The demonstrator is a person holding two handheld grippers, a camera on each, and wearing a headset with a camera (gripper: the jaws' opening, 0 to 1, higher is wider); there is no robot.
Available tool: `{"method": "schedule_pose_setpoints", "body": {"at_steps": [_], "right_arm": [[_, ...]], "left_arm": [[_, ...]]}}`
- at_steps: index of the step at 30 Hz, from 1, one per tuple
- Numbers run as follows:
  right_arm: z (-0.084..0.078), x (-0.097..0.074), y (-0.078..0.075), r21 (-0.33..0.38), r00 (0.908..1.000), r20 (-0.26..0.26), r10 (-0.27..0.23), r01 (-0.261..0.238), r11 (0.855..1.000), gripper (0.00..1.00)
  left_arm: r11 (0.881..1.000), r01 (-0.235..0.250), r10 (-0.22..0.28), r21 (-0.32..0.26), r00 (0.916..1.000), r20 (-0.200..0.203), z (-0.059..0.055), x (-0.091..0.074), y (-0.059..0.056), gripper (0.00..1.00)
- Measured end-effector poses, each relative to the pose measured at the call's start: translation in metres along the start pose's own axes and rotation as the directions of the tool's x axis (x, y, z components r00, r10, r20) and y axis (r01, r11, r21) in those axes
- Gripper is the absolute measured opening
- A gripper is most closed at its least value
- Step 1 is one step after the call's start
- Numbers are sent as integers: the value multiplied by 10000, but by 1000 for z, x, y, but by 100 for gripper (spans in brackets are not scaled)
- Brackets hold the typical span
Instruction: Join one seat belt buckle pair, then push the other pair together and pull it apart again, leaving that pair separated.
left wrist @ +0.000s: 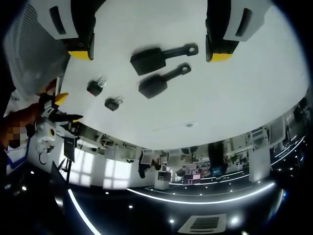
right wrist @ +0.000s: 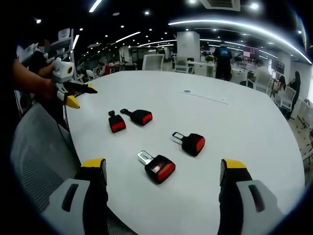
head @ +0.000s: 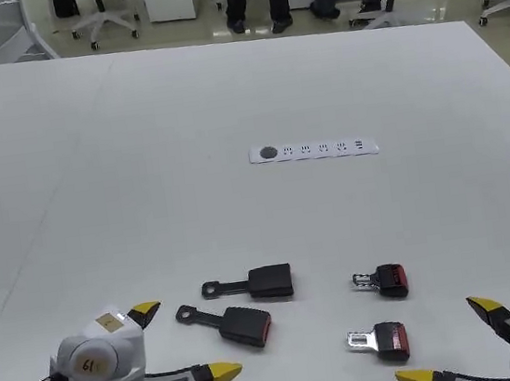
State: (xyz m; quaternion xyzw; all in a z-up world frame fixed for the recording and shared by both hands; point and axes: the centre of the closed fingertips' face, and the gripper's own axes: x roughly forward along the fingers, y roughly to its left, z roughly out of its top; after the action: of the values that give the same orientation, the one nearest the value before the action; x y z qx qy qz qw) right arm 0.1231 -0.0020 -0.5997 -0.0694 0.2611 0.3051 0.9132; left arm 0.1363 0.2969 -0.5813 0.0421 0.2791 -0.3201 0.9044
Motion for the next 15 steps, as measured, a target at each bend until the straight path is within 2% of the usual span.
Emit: {"method": "schedule_pose_setpoints", "body": {"at_steps": [15], "right_arm": [[-2,0,2,27,10000,-16,58,-58,10000,96]], "left_arm": [[10000,-12,12,1,10000,-19,-2,-1,1,97]]}}
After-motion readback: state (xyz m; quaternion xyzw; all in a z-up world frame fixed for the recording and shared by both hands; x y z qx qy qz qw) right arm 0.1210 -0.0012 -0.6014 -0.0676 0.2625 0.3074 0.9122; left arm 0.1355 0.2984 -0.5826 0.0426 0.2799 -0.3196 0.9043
